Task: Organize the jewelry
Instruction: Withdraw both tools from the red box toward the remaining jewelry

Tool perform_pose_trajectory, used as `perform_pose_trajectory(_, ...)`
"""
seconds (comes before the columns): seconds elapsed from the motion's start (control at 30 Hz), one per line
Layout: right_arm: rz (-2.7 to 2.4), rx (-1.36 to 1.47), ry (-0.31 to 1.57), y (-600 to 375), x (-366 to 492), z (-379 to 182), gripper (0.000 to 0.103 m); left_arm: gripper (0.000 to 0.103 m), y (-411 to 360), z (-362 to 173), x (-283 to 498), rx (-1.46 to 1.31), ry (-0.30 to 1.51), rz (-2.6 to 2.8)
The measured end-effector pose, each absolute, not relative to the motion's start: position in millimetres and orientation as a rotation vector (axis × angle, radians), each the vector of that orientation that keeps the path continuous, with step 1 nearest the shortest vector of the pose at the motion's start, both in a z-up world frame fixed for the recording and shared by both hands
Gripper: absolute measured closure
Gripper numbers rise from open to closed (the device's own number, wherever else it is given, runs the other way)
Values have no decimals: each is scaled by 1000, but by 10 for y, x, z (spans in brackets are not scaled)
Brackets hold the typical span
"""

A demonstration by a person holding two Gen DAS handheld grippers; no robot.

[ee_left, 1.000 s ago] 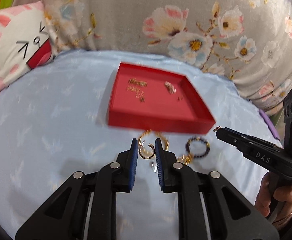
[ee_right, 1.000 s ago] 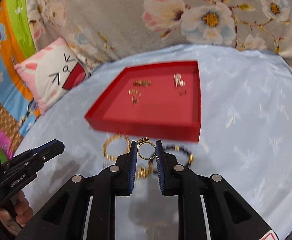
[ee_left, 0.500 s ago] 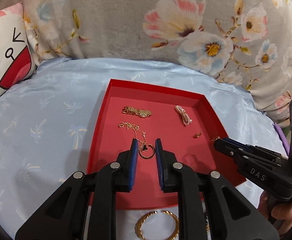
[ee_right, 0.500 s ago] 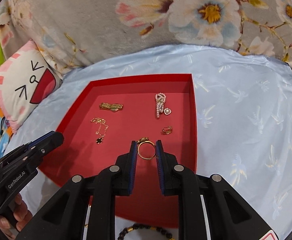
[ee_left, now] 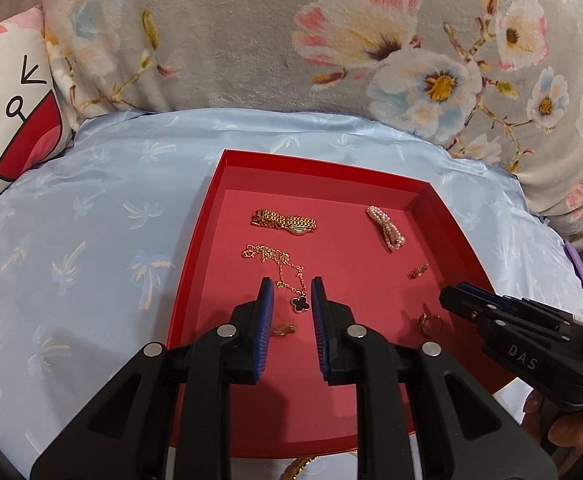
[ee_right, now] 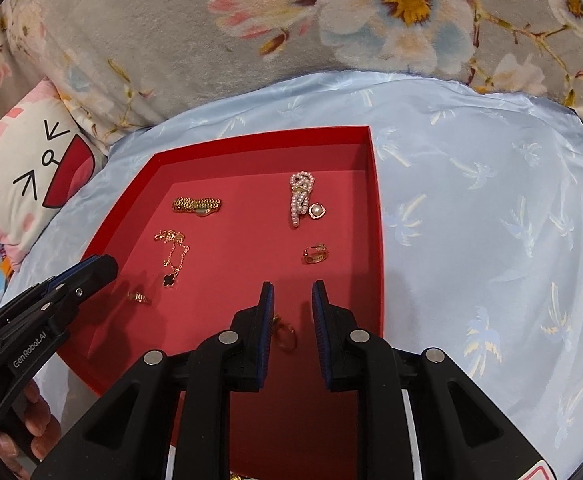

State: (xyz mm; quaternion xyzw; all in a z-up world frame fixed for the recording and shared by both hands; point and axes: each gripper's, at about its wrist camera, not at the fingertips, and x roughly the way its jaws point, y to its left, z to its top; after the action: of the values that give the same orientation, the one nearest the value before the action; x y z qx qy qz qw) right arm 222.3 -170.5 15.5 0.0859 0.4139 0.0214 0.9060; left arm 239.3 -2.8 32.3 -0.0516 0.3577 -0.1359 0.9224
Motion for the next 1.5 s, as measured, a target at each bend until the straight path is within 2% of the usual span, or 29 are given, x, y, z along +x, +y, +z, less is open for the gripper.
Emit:
perform_pose_trajectory(0.2,61,214,812,-1784,2010,313,84,80,76,468,2267,-133,704,-276)
perform_pose_trajectory(0.27,68,216,802,-1788,1884,362,83,69,124,538,2142,-132,681,-271)
perform_pose_trajectory(0.33,72,221,791,-1793,1710,399,82,66,189,603,1974,-138,653,-264)
perform_pose_trajectory(0.63,69,243,803,-1792,893,293,82,64,311,484,1205,-143,670,-277)
perform_pose_trajectory(0.93,66,220,858,-1634,389,65,82,63,228,209,820,-136,728,-284)
perform_pose_trajectory(1.03,75,220,872,-1594,310,-4,82,57,214,137,708,-112,729,-272)
perform_pose_trajectory(1.3,89,237,893,-1540,227,-133,82,55,203,21,613,-116,768,-284)
perform_pose_trajectory(1.4,88,231,897,-1527,228,-160,82,50,96,-9,617,-91,783,-299)
perform_pose_trajectory(1.5,90,246,895,-1544,227,-163,82,50,-11,-15,657,-75,788,-309)
